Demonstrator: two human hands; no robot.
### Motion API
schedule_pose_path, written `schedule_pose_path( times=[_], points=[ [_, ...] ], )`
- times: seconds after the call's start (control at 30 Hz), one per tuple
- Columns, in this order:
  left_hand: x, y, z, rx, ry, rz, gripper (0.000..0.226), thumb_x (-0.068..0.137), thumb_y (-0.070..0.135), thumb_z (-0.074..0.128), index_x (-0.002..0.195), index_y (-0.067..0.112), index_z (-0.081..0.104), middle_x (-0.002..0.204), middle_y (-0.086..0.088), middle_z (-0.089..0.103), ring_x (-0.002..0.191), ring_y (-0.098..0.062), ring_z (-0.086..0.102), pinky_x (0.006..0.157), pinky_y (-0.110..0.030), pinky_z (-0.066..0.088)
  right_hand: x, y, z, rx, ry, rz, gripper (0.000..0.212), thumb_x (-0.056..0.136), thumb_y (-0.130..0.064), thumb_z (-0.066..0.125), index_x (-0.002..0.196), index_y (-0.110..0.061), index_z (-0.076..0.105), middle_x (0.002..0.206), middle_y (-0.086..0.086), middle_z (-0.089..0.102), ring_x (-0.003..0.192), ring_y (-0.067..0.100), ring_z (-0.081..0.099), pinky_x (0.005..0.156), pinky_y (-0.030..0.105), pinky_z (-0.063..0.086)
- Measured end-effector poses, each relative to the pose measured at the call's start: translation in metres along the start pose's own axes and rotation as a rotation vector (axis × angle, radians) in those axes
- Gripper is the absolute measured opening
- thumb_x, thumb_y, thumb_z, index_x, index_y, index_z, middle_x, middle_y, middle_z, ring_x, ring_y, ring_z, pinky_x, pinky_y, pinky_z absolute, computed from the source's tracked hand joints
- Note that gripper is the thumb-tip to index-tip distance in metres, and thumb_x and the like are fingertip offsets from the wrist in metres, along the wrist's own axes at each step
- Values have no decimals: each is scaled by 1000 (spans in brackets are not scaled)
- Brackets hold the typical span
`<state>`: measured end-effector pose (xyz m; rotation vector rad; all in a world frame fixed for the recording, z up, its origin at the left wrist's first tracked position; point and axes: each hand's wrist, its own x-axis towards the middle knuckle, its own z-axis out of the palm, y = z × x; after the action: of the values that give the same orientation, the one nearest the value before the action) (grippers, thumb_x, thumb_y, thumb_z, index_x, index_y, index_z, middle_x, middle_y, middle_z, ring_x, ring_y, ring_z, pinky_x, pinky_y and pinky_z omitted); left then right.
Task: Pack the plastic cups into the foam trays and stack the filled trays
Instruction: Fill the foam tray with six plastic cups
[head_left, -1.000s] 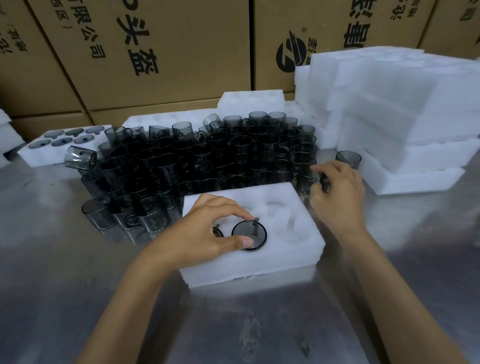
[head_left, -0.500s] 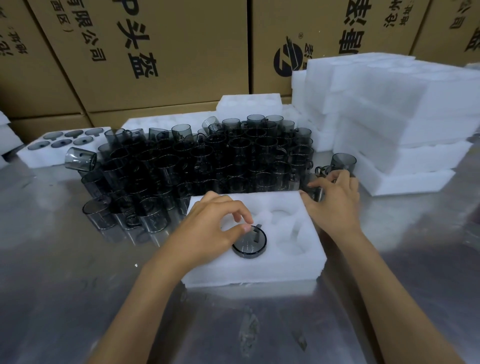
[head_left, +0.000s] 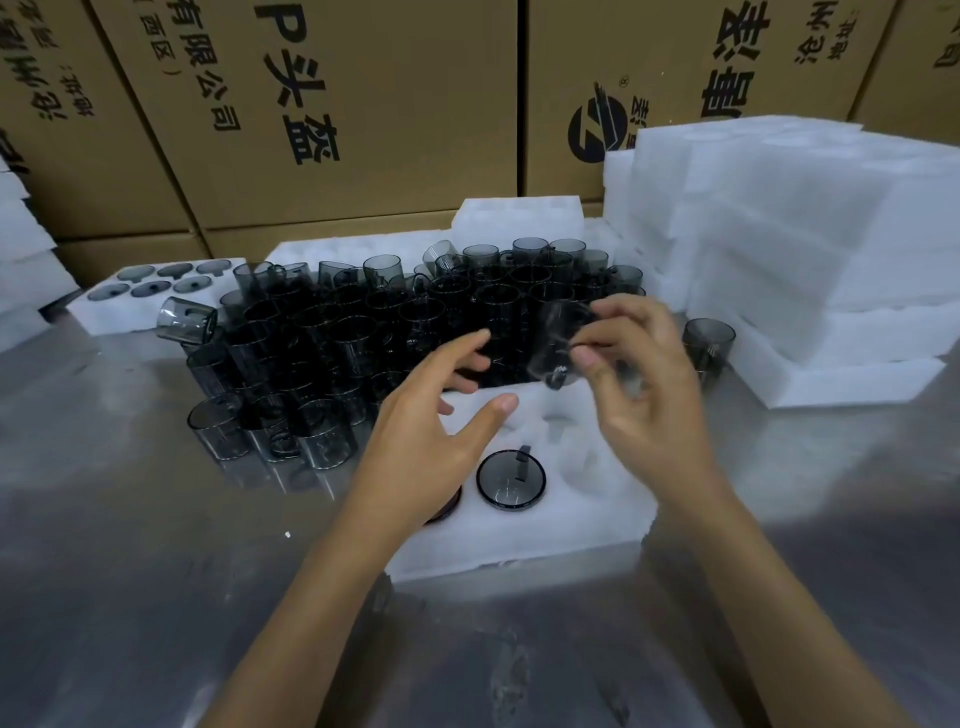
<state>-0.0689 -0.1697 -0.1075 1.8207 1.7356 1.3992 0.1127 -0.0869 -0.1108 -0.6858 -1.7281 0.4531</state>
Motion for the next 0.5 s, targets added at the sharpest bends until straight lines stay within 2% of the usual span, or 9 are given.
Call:
schedule_pose_path(
  times=[0.07,0.13,0.23,0.3,0.4,0.5],
  points=[
    [1,2,0,-74,-18,8,70,88,33,70,149,39,37,131,28,54,115,4,56,89,-19,48,-6,-12,12,18,-86,-42,10,93,3,63,96,-3,70,129,9,52,121,16,55,101,25,46],
    [1,0,-2,-128,-60,21,78,88,26,71,152,41,30,135,32,51,120,3,55,90,-23,51,-12,-20,20,31,-168,-70,13,93,4,62,98,-4,70,135,8,50,128,14,51,105,20,41],
    [3,-3,-4,-158,-45,25,76,86,18,75,148,42,38,128,24,58,117,-9,59,89,-32,53,-18,-26,26,79,-248,-86,19,95,4,60,105,-8,70,142,5,48,134,11,48,107,18,38],
    [4,-4,-4,-162,35,28,66,80,28,80,136,42,48,123,21,60,109,-11,62,82,-29,54,-19,-27,27,116,-225,-56,23,95,-1,63,115,-12,68,143,0,50,135,11,48,106,20,41],
    [3,-2,-3,-112,172,16,58,69,47,80,118,47,49,116,19,57,96,-7,62,71,-18,49,-20,-26,26,122,-233,67,36,92,-20,72,126,-25,60,129,-14,60,125,13,56,96,31,49],
    [1,-1,0,-55,234,13,60,66,57,81,110,46,43,111,16,54,86,-7,61,68,-18,49,-18,-22,26,129,-235,128,19,92,-20,69,110,-22,65,102,-15,67,100,12,64,83,30,51]
  ],
)
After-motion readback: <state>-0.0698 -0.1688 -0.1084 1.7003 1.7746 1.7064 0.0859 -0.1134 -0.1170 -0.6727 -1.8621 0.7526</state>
